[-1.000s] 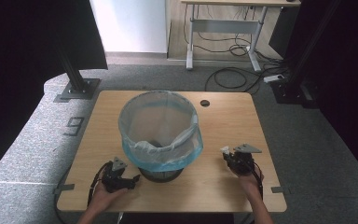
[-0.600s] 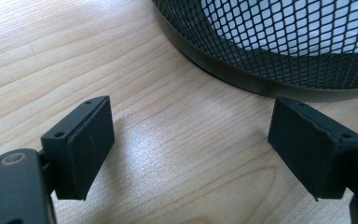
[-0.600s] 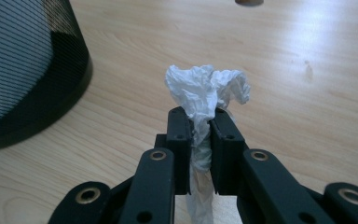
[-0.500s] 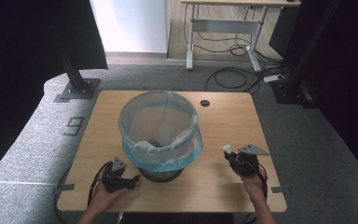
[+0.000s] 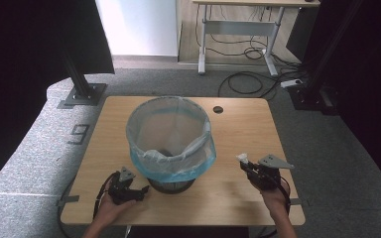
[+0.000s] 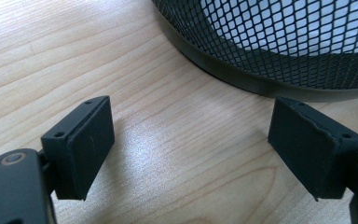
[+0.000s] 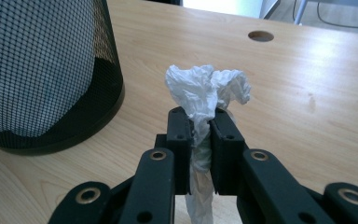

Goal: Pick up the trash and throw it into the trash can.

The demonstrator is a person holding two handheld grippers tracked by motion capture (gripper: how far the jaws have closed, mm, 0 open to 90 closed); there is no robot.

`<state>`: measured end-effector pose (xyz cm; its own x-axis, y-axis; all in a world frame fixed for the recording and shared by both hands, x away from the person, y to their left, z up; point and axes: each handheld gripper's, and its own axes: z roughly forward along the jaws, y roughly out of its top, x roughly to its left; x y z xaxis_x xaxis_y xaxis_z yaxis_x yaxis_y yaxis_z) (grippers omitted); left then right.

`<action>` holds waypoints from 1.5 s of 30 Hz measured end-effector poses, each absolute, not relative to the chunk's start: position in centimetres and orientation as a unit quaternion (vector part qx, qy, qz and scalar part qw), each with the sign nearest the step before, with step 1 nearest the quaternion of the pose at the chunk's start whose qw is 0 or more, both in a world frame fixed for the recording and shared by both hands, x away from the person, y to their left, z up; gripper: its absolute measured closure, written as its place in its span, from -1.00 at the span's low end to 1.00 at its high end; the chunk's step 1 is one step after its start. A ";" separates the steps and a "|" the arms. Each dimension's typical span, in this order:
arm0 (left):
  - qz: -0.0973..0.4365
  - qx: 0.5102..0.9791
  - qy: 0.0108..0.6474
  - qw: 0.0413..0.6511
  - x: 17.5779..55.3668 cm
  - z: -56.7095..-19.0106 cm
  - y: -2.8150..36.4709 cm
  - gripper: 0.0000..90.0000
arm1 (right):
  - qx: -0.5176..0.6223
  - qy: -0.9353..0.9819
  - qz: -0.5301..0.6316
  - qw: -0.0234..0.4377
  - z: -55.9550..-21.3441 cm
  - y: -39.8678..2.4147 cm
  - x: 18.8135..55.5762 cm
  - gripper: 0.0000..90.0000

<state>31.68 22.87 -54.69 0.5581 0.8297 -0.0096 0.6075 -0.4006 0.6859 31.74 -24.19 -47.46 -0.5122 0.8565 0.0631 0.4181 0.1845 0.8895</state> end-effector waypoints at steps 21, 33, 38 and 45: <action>0.169 0.820 0.437 0.328 31.7 -54.7 22.9 -0.68 | 0.423 0.716 0.500 0.242 -45.1 -23.9 31.5 0.77; 0.168 0.821 0.437 0.328 31.7 -54.7 22.9 -0.68 | 0.414 0.705 0.519 0.248 -43.6 -23.6 31.2 0.77; 0.168 0.821 0.437 0.328 31.7 -54.7 22.9 -0.68 | 0.412 0.699 0.528 0.250 -43.0 -23.7 31.0 0.77; 0.168 0.821 0.437 0.328 31.7 -54.7 22.9 -0.68 | 0.410 0.695 0.533 0.253 -42.4 -23.8 31.0 0.78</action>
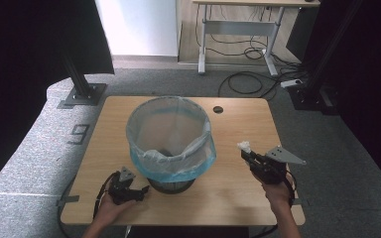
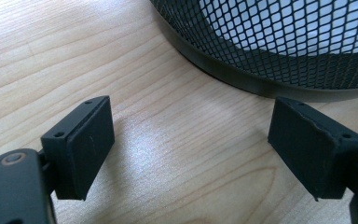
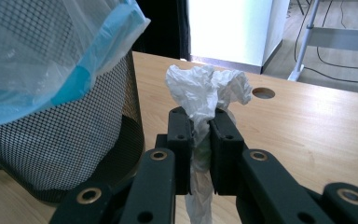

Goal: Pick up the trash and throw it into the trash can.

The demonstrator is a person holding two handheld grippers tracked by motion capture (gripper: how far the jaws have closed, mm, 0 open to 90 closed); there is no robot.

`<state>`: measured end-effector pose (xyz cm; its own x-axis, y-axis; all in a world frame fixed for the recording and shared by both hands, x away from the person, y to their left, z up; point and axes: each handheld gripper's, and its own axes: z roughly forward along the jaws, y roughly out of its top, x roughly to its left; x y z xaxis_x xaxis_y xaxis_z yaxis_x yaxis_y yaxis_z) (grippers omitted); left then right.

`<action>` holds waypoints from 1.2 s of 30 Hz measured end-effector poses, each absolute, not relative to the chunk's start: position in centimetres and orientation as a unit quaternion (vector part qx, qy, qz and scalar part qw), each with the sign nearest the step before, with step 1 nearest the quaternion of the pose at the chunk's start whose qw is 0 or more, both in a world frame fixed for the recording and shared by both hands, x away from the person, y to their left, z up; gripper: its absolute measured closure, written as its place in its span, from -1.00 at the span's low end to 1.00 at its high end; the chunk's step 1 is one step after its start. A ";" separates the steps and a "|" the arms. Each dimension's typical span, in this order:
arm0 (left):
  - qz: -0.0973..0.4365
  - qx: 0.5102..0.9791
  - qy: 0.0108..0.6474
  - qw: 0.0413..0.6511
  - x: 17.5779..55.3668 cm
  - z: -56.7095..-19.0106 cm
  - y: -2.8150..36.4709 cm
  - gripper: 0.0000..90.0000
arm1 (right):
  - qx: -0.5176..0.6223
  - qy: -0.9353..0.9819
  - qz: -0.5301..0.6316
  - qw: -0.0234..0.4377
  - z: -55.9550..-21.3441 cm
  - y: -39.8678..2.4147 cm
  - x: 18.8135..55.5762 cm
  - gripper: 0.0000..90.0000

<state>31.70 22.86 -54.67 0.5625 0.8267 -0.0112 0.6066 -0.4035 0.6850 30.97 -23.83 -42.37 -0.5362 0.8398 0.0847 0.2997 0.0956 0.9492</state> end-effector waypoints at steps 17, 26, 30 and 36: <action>0.168 0.821 0.437 0.328 31.7 -54.7 22.8 -0.68 | 0.383 0.695 0.552 0.257 -40.2 -23.0 30.8 0.79; 0.168 0.821 0.437 0.327 31.7 -54.7 22.8 -0.68 | 0.370 0.693 0.562 0.259 -39.1 -22.6 30.7 0.79; 0.168 0.820 0.438 0.328 31.7 -54.7 22.8 -0.68 | 0.365 0.690 0.568 0.262 -38.6 -22.4 30.7 0.79; 0.168 0.820 0.438 0.328 31.7 -54.7 22.8 -0.68 | 0.356 0.689 0.571 0.268 -38.0 -21.9 30.5 0.79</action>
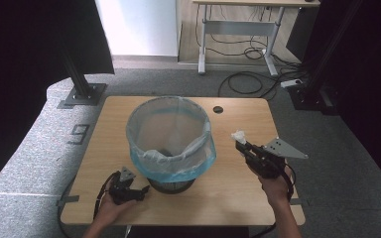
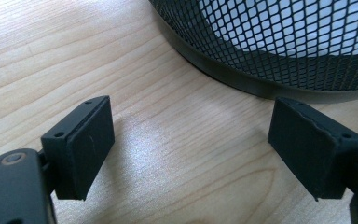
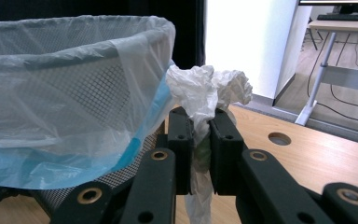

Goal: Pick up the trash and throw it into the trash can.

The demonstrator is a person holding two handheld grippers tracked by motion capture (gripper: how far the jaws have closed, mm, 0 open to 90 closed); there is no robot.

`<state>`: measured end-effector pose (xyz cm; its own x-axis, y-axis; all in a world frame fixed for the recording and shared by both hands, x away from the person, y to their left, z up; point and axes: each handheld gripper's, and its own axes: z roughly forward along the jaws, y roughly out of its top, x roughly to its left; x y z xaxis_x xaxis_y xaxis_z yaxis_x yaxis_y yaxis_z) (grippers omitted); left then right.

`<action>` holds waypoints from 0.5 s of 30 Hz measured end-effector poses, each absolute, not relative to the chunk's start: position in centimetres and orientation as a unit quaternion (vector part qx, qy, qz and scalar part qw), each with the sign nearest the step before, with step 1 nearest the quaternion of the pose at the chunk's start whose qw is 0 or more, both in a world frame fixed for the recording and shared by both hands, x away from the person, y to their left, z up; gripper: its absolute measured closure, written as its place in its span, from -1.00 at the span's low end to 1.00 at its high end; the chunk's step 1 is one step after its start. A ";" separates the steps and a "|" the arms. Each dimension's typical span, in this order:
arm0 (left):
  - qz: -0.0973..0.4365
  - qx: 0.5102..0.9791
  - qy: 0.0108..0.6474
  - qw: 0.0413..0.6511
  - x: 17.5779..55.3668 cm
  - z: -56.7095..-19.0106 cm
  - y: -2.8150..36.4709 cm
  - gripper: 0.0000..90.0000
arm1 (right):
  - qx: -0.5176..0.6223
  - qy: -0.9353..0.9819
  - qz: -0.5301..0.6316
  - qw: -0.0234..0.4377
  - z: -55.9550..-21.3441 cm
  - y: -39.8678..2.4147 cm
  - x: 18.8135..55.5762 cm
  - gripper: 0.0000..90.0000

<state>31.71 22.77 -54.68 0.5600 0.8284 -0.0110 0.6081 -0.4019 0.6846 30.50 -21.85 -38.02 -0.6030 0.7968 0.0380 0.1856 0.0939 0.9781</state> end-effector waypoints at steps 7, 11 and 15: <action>0.169 0.820 0.439 0.327 31.7 -54.7 22.7 -0.68 | 0.349 0.693 0.571 0.270 -37.5 -21.2 30.5 0.79; 0.169 0.820 0.439 0.327 31.7 -54.7 22.7 -0.68 | 0.345 0.694 0.570 0.272 -37.2 -20.9 30.5 0.79; 0.168 0.820 0.438 0.328 31.7 -54.7 22.7 -0.68 | 0.344 0.694 0.571 0.273 -36.8 -20.7 30.5 0.79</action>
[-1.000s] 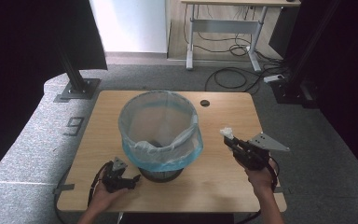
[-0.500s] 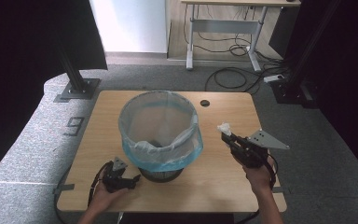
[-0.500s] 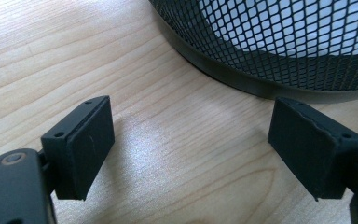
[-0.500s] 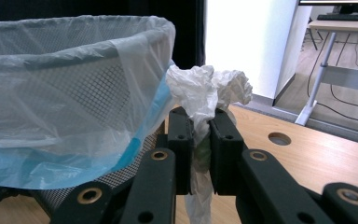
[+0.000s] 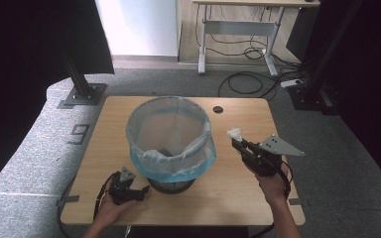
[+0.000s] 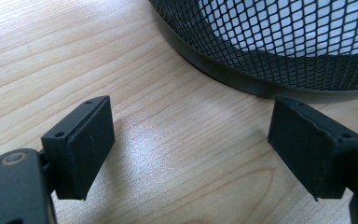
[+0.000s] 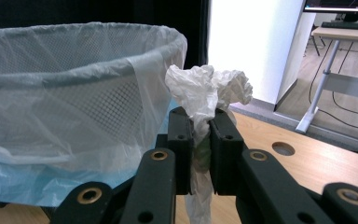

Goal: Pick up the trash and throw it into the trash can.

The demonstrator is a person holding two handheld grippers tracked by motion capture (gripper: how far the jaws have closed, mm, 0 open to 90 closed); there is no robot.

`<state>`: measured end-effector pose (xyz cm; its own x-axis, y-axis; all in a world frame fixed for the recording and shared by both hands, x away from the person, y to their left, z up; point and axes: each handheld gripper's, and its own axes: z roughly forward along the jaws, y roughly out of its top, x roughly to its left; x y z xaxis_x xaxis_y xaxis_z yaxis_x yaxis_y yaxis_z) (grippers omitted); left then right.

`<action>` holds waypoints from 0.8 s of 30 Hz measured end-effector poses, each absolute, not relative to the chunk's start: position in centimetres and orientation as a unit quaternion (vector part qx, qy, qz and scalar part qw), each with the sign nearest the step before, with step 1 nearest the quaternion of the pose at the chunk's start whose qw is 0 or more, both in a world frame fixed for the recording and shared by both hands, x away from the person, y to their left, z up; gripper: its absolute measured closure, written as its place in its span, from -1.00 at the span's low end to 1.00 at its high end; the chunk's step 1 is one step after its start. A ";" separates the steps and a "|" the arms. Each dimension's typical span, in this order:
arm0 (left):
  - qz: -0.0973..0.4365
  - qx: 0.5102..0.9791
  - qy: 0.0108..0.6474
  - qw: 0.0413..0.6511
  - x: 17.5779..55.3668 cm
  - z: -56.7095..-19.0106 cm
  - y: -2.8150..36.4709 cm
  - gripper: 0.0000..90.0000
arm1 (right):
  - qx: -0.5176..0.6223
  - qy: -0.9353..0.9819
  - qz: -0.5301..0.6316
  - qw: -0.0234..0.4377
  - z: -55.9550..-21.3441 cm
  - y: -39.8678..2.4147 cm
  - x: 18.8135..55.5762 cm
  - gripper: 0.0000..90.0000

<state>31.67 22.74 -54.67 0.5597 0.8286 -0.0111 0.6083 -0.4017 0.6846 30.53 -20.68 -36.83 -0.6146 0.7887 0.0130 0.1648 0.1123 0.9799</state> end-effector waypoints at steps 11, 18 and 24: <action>0.168 0.820 0.438 0.328 31.6 -54.7 22.7 -0.68 | 0.334 0.700 0.568 0.275 -35.9 -19.7 31.0 0.79; 0.169 0.821 0.437 0.327 31.7 -54.7 22.7 -0.68 | 0.329 0.702 0.568 0.275 -35.3 -19.2 31.2 0.78; 0.168 0.820 0.438 0.328 31.6 -54.7 22.7 -0.68 | 0.327 0.702 0.572 0.271 -34.9 -18.7 31.4 0.78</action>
